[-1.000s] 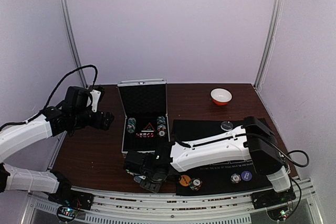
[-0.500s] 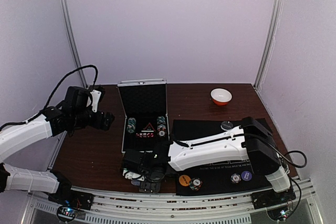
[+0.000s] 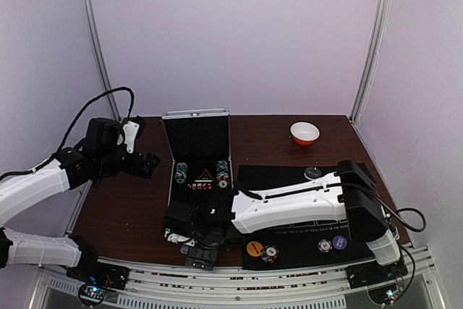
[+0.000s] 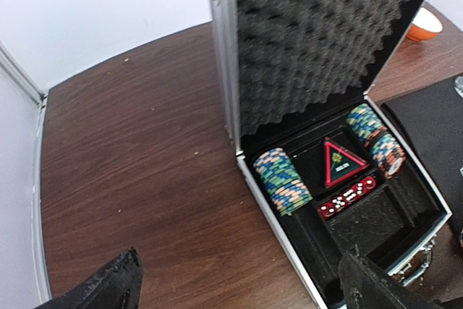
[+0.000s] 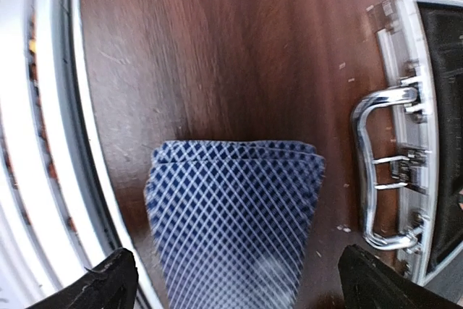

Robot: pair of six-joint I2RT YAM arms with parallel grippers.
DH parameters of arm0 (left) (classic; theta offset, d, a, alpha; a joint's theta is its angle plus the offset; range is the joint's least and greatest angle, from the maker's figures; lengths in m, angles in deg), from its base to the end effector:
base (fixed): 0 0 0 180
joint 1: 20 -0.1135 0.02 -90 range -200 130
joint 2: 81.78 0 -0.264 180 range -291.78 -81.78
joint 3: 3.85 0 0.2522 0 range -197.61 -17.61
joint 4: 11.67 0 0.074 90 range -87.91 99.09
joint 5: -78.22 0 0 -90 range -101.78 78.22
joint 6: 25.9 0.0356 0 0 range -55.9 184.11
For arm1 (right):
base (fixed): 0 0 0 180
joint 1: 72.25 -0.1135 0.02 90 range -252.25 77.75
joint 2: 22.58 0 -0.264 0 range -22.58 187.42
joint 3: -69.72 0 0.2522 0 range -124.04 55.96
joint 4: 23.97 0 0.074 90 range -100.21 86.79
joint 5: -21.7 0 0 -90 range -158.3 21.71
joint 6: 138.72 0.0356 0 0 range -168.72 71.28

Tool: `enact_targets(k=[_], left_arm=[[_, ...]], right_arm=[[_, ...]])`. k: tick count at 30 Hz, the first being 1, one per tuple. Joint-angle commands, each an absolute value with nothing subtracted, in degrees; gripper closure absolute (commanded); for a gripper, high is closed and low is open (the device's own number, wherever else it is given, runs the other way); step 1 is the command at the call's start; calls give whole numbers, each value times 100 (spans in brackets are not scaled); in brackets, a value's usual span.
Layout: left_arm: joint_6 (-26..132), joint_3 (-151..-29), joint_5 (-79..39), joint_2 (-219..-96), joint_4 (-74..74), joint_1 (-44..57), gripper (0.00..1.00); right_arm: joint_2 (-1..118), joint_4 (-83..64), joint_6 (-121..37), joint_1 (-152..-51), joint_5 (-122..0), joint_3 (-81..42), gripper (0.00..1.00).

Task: Distribute texas hold em gaming equipment
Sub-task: Adjust the face-down deck piles at the corner of the board, then pick up the face-down deck piles from the corner of the board.

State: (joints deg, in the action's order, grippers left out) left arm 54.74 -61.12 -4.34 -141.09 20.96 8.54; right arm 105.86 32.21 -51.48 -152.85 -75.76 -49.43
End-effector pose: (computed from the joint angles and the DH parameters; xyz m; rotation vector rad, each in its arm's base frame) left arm 0.2018 -0.1045 0.2694 0.2897 2.1605 -0.2369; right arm 0.0827 0.4712 0.1801 -1.7791 2.0561 0.2334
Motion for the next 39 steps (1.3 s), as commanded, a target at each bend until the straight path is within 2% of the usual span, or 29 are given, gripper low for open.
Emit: enact_targets(k=[1, 5, 10, 15, 20, 26, 33, 39], left_arm=[[5682, -6456, -1176, -13957, 1820, 821, 2], [5961, -6820, -2201, -13798, 1898, 829, 2], [7063, -7415, -4001, -13861, 2730, 1370, 2], [8854, -7811, -3018, -14393, 4252, 3500, 2], [9527, -7859, -2607, -15404, 5462, 4057, 2], [9864, -7206, -2376, -15991, 4523, 4472, 2], [9719, -6820, -2356, -16438, 3765, 4540, 2], [9502, -6759, -2052, -16650, 3402, 4548, 2]], right_arm=[[9608, 3431, -4773, -15462, -7514, -5207, 0], [8632, 3040, -4137, -15482, -7254, -4499, 0], [7129, 2235, -2706, -15003, -7323, -2474, 0], [5611, 1367, -1182, -14201, -7163, -399, 0], [4459, 608, -370, -14006, -7170, 773, 0], [4452, 455, -153, -13980, -6911, 1180, 0], [5166, 742, -647, -13978, -6512, 652, 0], [5304, 817, -881, -13981, -6571, 484, 0]])
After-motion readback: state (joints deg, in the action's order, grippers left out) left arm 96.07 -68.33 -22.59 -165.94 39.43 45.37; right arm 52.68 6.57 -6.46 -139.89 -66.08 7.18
